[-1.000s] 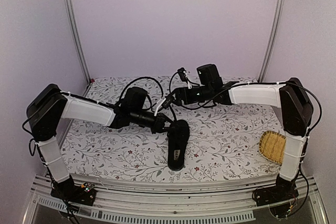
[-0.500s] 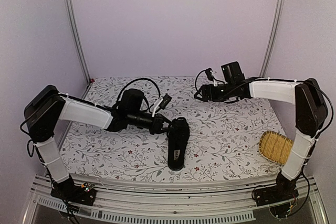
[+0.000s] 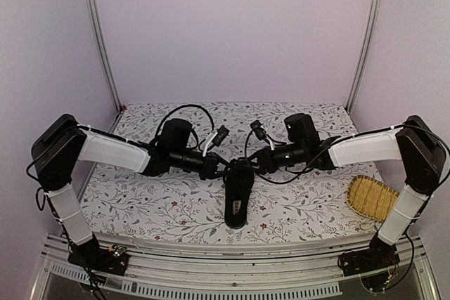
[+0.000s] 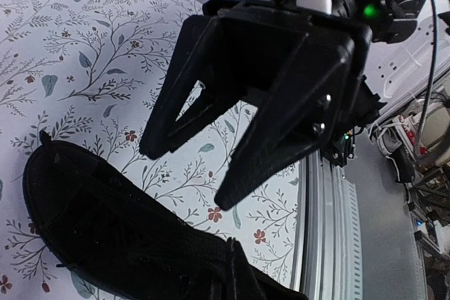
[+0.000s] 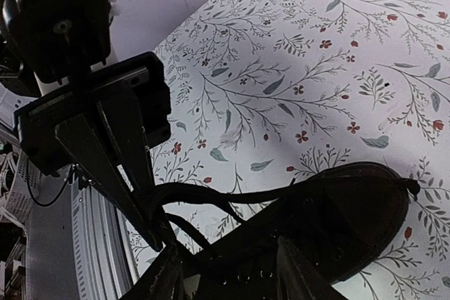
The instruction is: Tie the shoes
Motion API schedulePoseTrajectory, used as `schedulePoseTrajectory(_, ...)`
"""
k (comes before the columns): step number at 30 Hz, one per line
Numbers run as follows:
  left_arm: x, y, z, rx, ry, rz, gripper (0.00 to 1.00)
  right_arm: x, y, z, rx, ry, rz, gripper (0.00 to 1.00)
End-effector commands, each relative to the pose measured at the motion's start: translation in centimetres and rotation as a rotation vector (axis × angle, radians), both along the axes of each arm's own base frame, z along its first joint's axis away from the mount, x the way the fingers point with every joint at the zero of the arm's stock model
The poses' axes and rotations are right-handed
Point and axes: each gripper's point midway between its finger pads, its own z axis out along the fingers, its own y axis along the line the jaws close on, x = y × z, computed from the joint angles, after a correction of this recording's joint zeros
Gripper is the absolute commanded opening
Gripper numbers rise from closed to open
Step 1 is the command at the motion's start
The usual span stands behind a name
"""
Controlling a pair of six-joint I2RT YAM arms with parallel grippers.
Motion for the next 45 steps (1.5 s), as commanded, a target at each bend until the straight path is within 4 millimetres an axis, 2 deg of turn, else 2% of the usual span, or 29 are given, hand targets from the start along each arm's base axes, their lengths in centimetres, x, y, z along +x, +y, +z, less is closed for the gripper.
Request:
schedulePoseTrajectory(1,0.2,0.1,1.8,-0.039,-0.033,-0.002,0.0,0.2,2.0,-0.5,0.03,-0.063,0.033,0.44)
schedulePoseTrajectory(8,0.3,0.1,1.9,-0.037,-0.036,-0.005,0.0,0.3,2.9,-2.8,-0.002,-0.052,0.042,0.43)
schedulePoseTrajectory(13,0.5,0.0,2.0,-0.03,-0.039,-0.005,0.0,0.2,3.6,-3.1,0.005,-0.059,0.058,0.48)
schedulePoseTrajectory(19,0.8,-0.2,2.2,-0.034,-0.041,-0.001,0.0,0.4,4.9,-3.9,0.007,-0.073,0.079,0.48)
schedulePoseTrajectory(26,1.0,-0.2,2.2,-0.03,-0.041,0.001,0.0,0.7,6.3,-3.7,0.016,-0.096,0.099,0.51)
schedulePoseTrajectory(28,1.0,-0.2,2.3,-0.031,-0.041,0.001,0.0,0.7,6.5,-3.8,0.022,-0.098,0.1,0.48)
schedulePoseTrajectory(30,1.0,-0.2,2.3,-0.029,-0.041,0.006,0.0,0.7,6.6,-3.4,0.04,-0.102,0.096,0.34)
schedulePoseTrajectory(32,1.2,-0.1,2.2,-0.026,-0.044,0.016,0.0,0.7,6.2,-3.1,0.043,-0.105,0.073,0.08)
schedulePoseTrajectory(33,1.3,-0.1,2.2,-0.025,-0.045,0.02,0.0,0.8,5.8,-2.8,0.042,-0.111,0.055,0.03)
schedulePoseTrajectory(36,1.3,0.0,2.1,-0.022,-0.045,0.026,0.0,0.7,4.4,-1.3,0.042,-0.144,0.014,0.02)
schedulePoseTrajectory(40,1.6,0.2,2.0,-0.014,-0.05,0.044,0.0,1.0,1.5,0.2,-0.013,-0.174,-0.041,0.02)
schedulePoseTrajectory(45,2.0,0.3,2.3,-0.016,-0.059,0.069,0.0,0.5,-1.6,-0.1,-0.141,-0.136,-0.068,0.02)
